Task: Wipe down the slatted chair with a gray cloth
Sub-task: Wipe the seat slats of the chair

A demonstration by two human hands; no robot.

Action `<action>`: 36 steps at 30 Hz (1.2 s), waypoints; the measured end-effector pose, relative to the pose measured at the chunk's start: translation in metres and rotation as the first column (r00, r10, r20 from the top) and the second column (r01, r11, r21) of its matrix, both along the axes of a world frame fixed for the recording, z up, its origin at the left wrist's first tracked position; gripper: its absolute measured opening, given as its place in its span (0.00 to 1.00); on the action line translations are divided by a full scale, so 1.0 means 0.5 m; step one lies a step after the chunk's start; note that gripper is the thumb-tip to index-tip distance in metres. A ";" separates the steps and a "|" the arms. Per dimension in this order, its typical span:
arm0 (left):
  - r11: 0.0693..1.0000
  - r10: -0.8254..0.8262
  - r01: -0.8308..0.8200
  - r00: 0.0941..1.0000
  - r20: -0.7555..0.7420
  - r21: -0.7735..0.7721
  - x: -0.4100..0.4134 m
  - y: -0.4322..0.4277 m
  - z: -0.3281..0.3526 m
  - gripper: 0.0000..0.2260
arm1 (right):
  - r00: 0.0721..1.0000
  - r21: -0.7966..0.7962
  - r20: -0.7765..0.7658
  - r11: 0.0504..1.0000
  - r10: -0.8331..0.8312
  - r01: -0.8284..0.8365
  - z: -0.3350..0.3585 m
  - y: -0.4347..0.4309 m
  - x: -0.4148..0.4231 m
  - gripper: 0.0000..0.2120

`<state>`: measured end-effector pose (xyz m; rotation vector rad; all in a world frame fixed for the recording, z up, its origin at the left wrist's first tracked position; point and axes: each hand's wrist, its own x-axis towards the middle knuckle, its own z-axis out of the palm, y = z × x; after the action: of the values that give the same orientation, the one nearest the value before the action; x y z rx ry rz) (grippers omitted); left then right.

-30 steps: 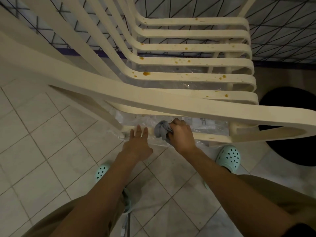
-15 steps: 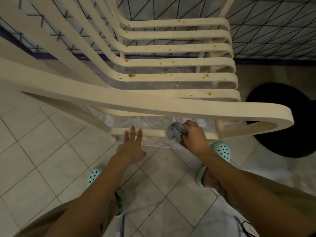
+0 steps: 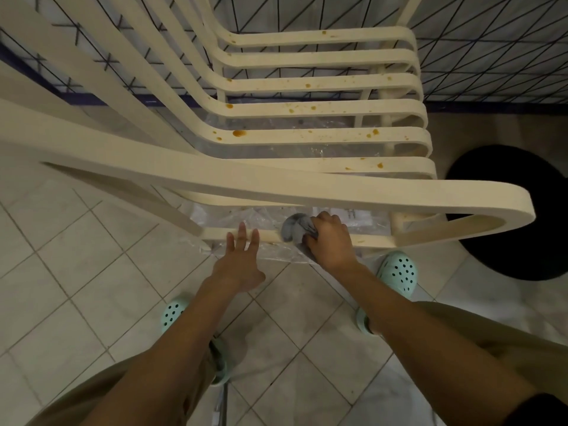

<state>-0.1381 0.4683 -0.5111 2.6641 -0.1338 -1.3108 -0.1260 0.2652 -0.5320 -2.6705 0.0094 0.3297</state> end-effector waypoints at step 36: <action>1.000 0.019 -0.019 1.000 0.008 -0.016 0.000 0.001 -0.002 0.43 | 0.993 0.090 0.006 0.989 -0.117 0.116 -0.006 0.032 -0.017 0.08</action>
<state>-0.1382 0.4686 -0.5123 2.6511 -0.1199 -1.2876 -0.1347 0.2812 -0.5351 -2.5703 0.1430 0.2706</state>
